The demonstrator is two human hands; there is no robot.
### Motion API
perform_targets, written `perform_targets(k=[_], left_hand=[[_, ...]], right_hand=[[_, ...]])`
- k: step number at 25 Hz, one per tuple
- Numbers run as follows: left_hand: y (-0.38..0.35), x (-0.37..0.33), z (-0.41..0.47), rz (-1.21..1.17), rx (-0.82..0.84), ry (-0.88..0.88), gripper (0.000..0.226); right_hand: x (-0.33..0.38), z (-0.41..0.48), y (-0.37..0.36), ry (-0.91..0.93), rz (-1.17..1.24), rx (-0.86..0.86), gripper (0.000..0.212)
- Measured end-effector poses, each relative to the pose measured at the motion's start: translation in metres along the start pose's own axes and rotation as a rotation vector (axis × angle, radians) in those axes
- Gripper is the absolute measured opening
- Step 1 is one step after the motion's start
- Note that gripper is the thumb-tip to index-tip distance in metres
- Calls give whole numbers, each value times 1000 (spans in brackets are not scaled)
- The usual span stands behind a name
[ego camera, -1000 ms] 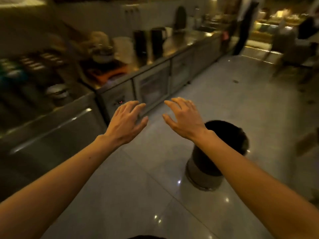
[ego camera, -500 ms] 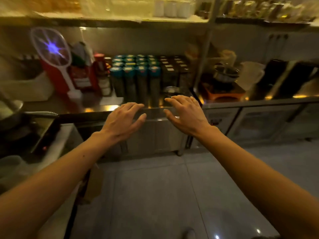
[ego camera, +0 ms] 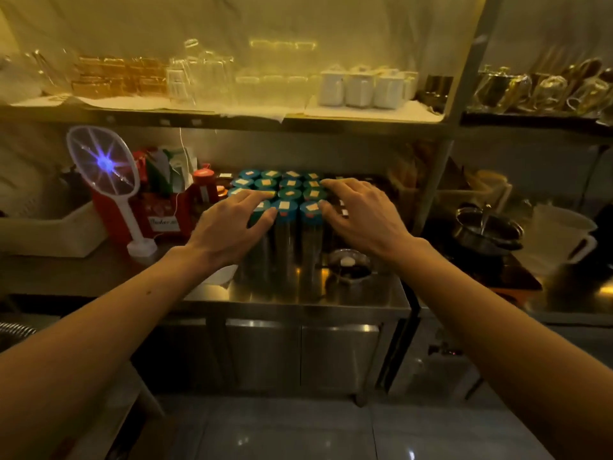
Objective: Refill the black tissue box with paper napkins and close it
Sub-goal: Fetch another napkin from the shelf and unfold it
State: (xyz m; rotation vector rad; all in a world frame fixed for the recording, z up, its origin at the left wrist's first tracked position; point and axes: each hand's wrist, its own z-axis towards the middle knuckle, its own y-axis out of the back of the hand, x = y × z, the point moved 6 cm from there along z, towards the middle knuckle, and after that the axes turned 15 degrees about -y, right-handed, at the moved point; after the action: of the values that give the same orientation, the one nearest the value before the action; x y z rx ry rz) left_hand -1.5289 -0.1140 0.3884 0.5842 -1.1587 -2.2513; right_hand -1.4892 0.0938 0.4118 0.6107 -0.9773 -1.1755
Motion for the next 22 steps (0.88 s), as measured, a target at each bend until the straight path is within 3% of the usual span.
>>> perform_targets(k=[12,22], left_hand=[[-43,159,162,42,-72,-12,52],[-4,314,262,88,-172,-112,54]], right_hand=[[-15,222,-72,91,68,27,51],[26,402,-137,63,172,82,50]])
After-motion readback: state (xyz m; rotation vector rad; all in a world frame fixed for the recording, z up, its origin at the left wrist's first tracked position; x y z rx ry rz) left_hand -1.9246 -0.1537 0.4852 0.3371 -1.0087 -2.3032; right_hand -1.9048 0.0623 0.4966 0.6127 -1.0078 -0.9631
